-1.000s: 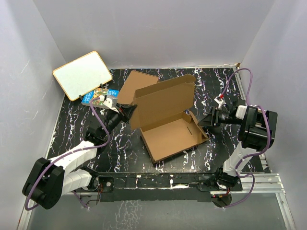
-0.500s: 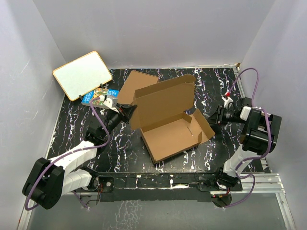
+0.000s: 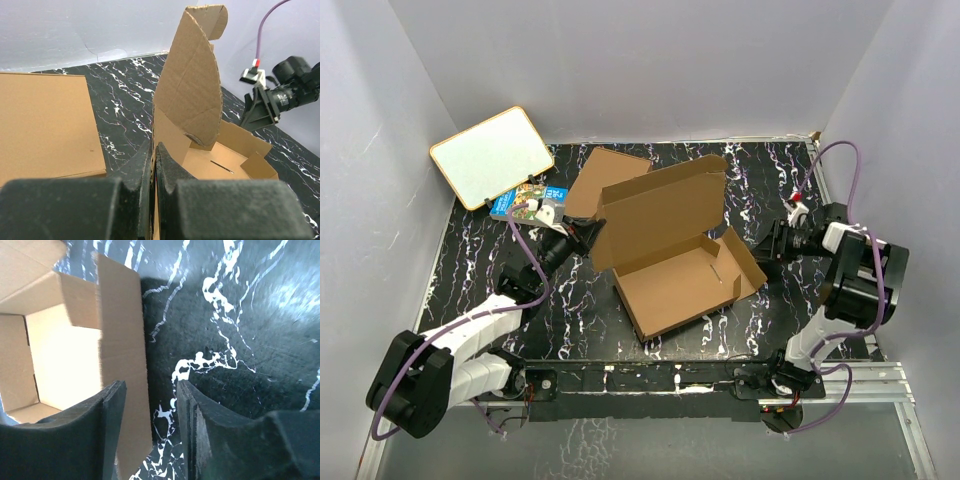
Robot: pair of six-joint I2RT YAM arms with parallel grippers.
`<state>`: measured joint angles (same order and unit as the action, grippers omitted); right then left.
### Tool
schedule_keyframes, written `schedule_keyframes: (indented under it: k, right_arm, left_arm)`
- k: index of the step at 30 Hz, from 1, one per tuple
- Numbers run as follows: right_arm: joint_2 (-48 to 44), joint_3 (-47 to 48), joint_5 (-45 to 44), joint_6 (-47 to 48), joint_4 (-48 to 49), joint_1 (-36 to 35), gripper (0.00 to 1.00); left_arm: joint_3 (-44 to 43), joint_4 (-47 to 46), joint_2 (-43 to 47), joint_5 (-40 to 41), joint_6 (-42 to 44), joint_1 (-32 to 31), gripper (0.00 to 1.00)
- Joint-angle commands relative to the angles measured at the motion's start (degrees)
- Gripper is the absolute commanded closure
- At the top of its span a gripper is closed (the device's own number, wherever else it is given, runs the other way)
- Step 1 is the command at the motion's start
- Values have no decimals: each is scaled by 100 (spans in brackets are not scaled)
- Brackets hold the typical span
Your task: Fold the paper box
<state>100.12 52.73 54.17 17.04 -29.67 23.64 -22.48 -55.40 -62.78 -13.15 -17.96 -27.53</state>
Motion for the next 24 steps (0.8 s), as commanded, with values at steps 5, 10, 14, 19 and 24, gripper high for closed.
schedule_keyframes:
  k: [5,10,14,19,24]
  right_arm:
    - [-1453,3,284,936,-156,44,35]
    - [-1504,-89,-542,1245,-307,-355,33]
    - [-1500,-190,-1466,975,53,-778,34]
    - [-1460,-248,-2172,863,273,-1031,42]
    - [-1395,-193,-2015,1000,128,-1127,67]
  left_arm:
    - [-47,-170,149,-99,21,-20,100]
    - [-81,-200,104,-127,3,-23,100]
    - [-55,-217,125,-121,-6,-20,100]
    - [-55,-216,170,-118,-1,-20,100]
    - [-76,-224,97,-120,-6,-19,100]
